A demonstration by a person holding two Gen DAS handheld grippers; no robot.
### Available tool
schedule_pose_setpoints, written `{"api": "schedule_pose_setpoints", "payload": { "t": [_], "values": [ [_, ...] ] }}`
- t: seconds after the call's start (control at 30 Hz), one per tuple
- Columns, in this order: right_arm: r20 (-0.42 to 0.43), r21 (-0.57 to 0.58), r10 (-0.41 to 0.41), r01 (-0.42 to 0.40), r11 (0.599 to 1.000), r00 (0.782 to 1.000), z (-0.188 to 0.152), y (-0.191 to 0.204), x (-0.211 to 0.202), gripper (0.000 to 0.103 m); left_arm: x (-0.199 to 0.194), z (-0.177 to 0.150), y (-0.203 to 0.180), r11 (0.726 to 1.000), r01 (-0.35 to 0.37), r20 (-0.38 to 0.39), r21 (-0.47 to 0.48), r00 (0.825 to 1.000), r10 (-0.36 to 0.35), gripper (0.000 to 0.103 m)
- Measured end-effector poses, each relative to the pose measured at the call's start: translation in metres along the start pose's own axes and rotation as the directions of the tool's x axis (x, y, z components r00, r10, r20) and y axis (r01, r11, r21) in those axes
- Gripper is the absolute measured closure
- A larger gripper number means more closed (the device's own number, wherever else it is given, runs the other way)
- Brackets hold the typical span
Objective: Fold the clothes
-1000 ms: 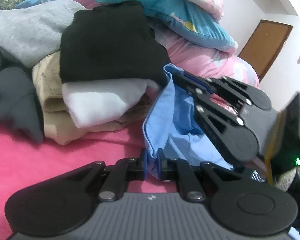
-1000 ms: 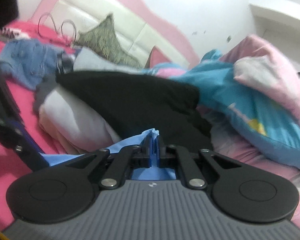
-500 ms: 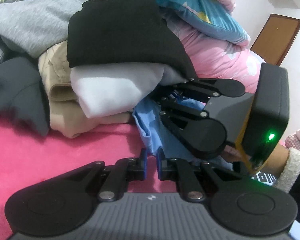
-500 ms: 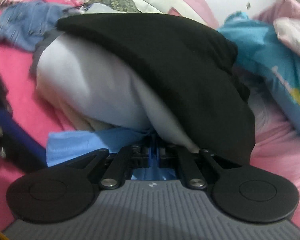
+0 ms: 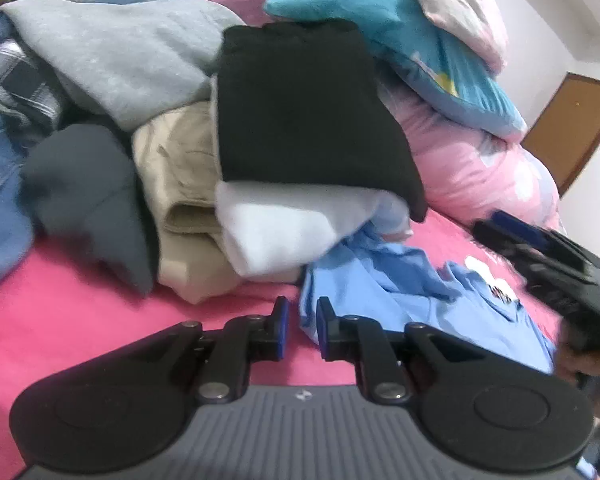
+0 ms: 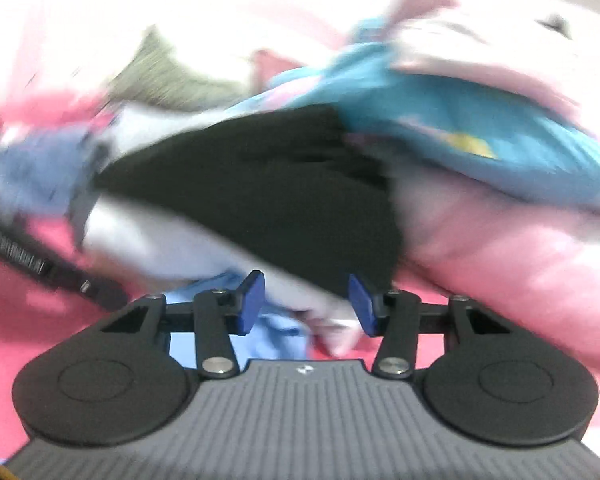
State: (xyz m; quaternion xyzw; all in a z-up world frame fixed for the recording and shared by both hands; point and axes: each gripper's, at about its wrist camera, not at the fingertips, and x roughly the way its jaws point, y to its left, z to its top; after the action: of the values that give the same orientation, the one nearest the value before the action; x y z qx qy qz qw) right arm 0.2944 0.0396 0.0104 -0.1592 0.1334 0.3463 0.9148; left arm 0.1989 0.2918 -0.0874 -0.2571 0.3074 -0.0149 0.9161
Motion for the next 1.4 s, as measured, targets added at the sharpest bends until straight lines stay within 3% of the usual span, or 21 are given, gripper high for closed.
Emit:
{"api": "schedule_pose_setpoints", "payload": {
  "t": [0.13, 0.23, 0.4, 0.43, 0.5, 0.57, 0.73, 0.87, 0.93, 1.03, 1.07, 1.13, 1.23, 1.4],
  "values": [
    [-0.005, 0.12, 0.005, -0.004, 0.993, 1.0, 0.0, -0.01, -0.025, 0.058, 0.0, 0.004, 0.009, 0.999, -0.014, 0.016, -0.045, 1.0, 0.014, 0.089],
    [-0.046, 0.083, 0.084, -0.08, 0.993, 0.995, -0.008, 0.011, -0.039, 0.062, -0.001, 0.003, 0.013, 0.998, 0.026, 0.004, -0.049, 1.0, -0.026, 0.085],
    [-0.208, -0.074, 0.169, -0.188, 0.979, 0.963, -0.034, 0.069, -0.045, 0.072, 0.0, -0.001, 0.002, 0.995, 0.096, -0.016, 0.03, 0.995, -0.096, 0.069],
    [-0.233, -0.073, 0.176, -0.198, 0.978, 0.956, -0.04, 0.074, -0.046, 0.075, -0.001, -0.002, -0.002, 0.992, 0.12, -0.013, 0.048, 0.993, -0.12, 0.066],
    [-0.279, -0.045, 0.191, -0.212, 0.976, 0.941, -0.05, 0.079, -0.046, 0.08, -0.001, -0.004, -0.008, 0.982, 0.167, -0.008, 0.084, 0.986, -0.167, 0.051],
    [-0.284, -0.018, 0.172, -0.185, 0.983, 0.943, -0.053, 0.07, -0.044, 0.082, 0.004, -0.009, -0.016, 0.973, 0.196, -0.021, 0.12, 0.981, -0.195, 0.048],
    [-0.236, 0.094, 0.067, -0.046, 0.995, 0.969, -0.04, 0.027, -0.033, 0.089, 0.026, -0.013, -0.015, 0.982, 0.166, -0.076, 0.095, 0.984, -0.159, 0.052],
    [-0.179, 0.179, 0.071, -0.039, 0.983, 0.981, -0.017, 0.008, -0.005, 0.09, 0.024, -0.009, -0.003, 0.986, 0.166, -0.063, 0.019, 0.984, -0.165, 0.057],
    [-0.193, 0.224, 0.115, -0.071, 0.972, 0.974, -0.009, 0.01, 0.017, 0.09, 0.019, -0.005, 0.001, 0.99, 0.143, -0.031, -0.001, 0.989, -0.143, 0.062],
    [-0.224, 0.298, 0.188, -0.116, 0.948, 0.956, -0.001, 0.015, 0.051, 0.09, 0.0, 0.007, 0.012, 0.994, 0.103, 0.11, -0.026, 0.989, -0.099, 0.058],
    [-0.233, 0.322, 0.212, -0.13, 0.938, 0.949, 0.002, 0.016, 0.062, 0.089, 0.001, 0.01, 0.019, 0.991, 0.122, 0.111, -0.058, 0.987, -0.115, 0.058],
    [-0.249, 0.371, 0.261, -0.157, 0.915, 0.933, 0.008, 0.019, 0.085, 0.089, 0.006, 0.015, 0.029, 0.986, 0.127, 0.106, -0.107, 0.988, -0.116, 0.068],
    [-0.268, 0.431, 0.317, -0.181, 0.884, 0.91, 0.016, 0.024, 0.116, 0.091, 0.017, 0.031, 0.036, 0.987, 0.116, 0.117, -0.112, 0.988, -0.103, 0.071],
    [-0.256, 0.464, 0.316, -0.171, 0.869, 0.914, 0.03, 0.024, 0.152, 0.094, 0.031, 0.058, 0.057, 0.975, 0.157, 0.177, -0.159, 0.976, -0.128, 0.074]
  ]
}}
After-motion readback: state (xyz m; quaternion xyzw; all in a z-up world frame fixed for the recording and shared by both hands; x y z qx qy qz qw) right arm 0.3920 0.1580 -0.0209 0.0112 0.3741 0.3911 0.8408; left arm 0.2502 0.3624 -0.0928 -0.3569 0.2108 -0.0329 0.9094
